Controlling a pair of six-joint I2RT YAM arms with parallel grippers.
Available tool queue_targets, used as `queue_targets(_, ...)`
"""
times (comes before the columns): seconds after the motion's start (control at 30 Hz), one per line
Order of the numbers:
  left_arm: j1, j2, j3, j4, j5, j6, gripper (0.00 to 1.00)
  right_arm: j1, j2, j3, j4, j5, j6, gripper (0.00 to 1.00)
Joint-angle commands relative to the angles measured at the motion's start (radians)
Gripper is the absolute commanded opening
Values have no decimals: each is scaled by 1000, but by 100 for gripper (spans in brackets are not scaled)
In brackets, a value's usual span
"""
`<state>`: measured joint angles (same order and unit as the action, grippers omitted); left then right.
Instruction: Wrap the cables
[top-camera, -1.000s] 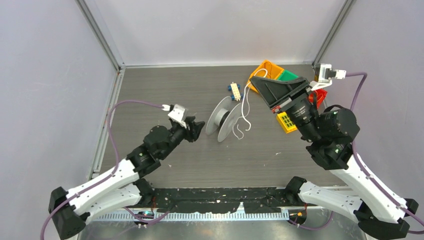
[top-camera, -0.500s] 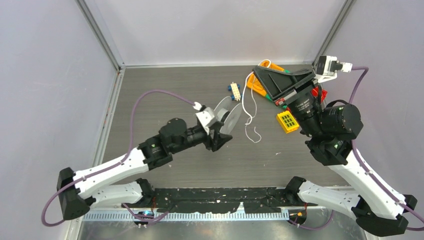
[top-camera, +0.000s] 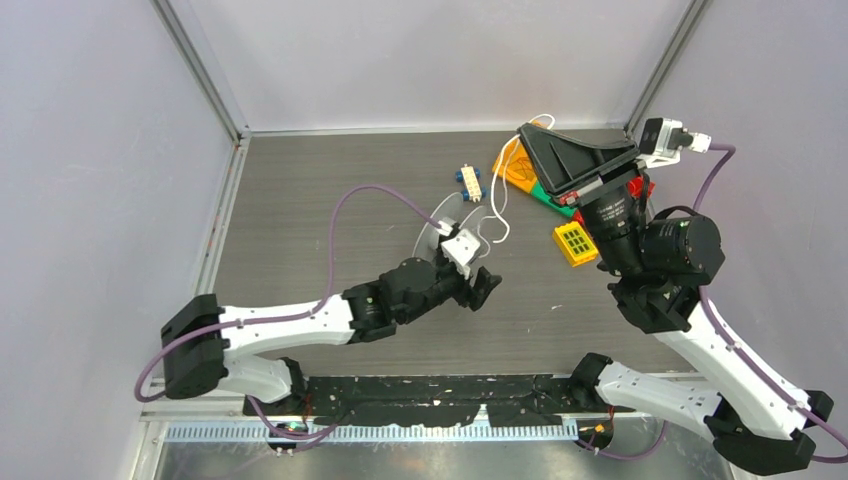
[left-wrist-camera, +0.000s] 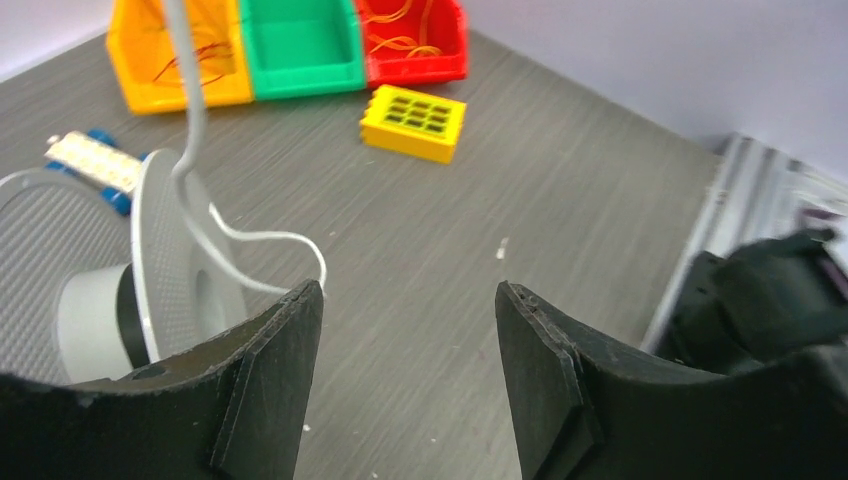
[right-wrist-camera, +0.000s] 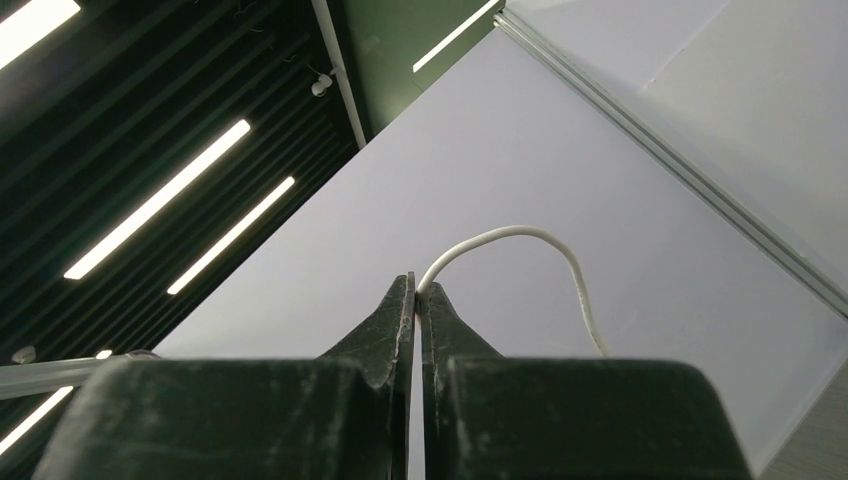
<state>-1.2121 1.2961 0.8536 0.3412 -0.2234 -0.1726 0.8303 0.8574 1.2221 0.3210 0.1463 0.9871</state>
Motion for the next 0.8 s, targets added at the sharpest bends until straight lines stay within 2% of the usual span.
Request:
queue_targets(0.0,1,70,65,122,-218,-24,65,4,-33,3,53,29,17,5)
queue_targets(0.1,3,88,43,175,-212,-51,65,4,-51,10,41,36,3,5)
queue_targets(0.47,2,161,95,204,-119,-36,64,4,-82,-1,35,36,-4,5)
queue_targets(0.77,-2,175,86,245,38,-63,66,4,-89,-5,36,44,-11,5)
